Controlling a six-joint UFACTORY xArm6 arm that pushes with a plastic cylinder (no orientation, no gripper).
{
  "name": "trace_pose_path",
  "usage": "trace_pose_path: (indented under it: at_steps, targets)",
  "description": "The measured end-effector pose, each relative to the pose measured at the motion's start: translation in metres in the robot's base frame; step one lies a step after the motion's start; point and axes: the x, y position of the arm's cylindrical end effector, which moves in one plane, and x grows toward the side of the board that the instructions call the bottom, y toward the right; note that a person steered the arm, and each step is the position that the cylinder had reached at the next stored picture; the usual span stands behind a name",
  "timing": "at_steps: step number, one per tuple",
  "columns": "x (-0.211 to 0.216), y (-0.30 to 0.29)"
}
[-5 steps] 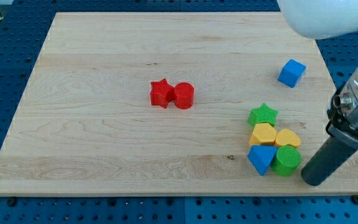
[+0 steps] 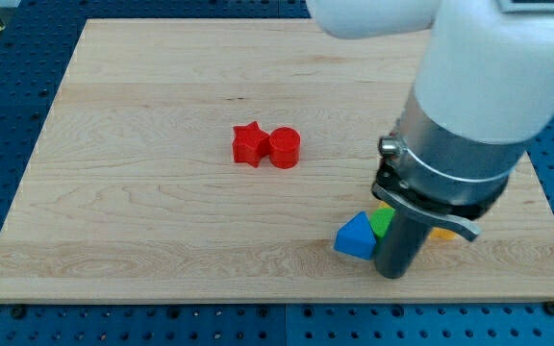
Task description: Separate the green circle from the heart and the triangle
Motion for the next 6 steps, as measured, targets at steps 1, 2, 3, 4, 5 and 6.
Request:
trace_pose_path:
  at_steps: [1,2,3,4,5,6]
  targets:
    - [-0.018,-0.012]
    - [-0.033,-0.012]
    - [-0.046,-0.015]
    - [-0.064,-0.021]
    - [-0.077,-0.024]
    - [-0.078,-0.024]
